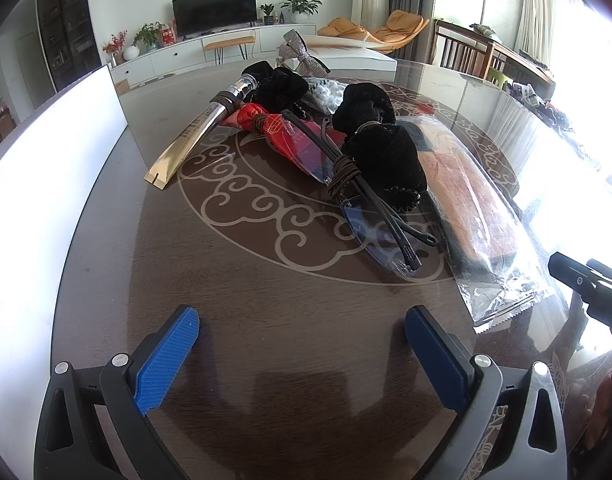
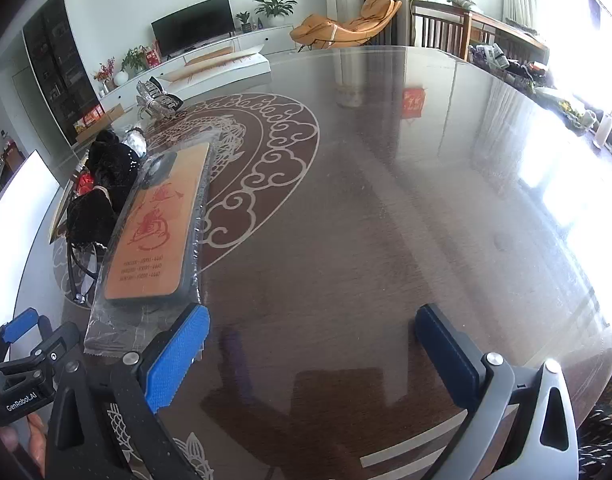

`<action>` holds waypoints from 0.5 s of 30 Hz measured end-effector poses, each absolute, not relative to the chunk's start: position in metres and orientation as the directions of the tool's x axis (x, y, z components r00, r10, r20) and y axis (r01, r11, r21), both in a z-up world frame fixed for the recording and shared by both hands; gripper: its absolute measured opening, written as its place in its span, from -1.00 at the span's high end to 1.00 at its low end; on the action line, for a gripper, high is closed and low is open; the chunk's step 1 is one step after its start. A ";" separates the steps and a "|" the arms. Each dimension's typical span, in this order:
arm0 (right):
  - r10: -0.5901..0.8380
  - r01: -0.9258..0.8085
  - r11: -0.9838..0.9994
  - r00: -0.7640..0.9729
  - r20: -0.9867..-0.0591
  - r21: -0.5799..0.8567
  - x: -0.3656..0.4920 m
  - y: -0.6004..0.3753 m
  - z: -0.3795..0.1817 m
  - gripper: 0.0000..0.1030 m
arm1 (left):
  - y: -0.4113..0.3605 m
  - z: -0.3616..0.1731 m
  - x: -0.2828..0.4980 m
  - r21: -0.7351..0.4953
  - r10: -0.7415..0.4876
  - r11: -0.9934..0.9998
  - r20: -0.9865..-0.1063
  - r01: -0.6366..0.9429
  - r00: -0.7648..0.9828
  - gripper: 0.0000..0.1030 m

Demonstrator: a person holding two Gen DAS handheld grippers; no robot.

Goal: Organize objects
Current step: 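Bring both open tools back over the table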

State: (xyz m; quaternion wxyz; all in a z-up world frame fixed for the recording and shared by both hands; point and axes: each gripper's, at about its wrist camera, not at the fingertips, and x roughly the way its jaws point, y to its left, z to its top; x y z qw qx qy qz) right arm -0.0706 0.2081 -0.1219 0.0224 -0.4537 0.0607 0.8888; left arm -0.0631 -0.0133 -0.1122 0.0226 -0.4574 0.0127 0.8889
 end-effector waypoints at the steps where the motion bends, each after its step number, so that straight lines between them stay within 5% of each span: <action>1: -0.013 -0.095 -0.992 -0.587 -0.810 0.084 -0.071 0.208 -0.122 -1.00 | -0.014 -0.112 -0.063 0.002 0.029 -0.999 -0.814 -0.052 -0.581 -1.00; 15: -0.008 -0.094 -0.992 -0.587 -0.810 0.078 -0.070 0.209 -0.123 -1.00 | -0.013 -0.112 -0.063 0.002 0.029 -0.999 -0.814 -0.052 -0.581 -1.00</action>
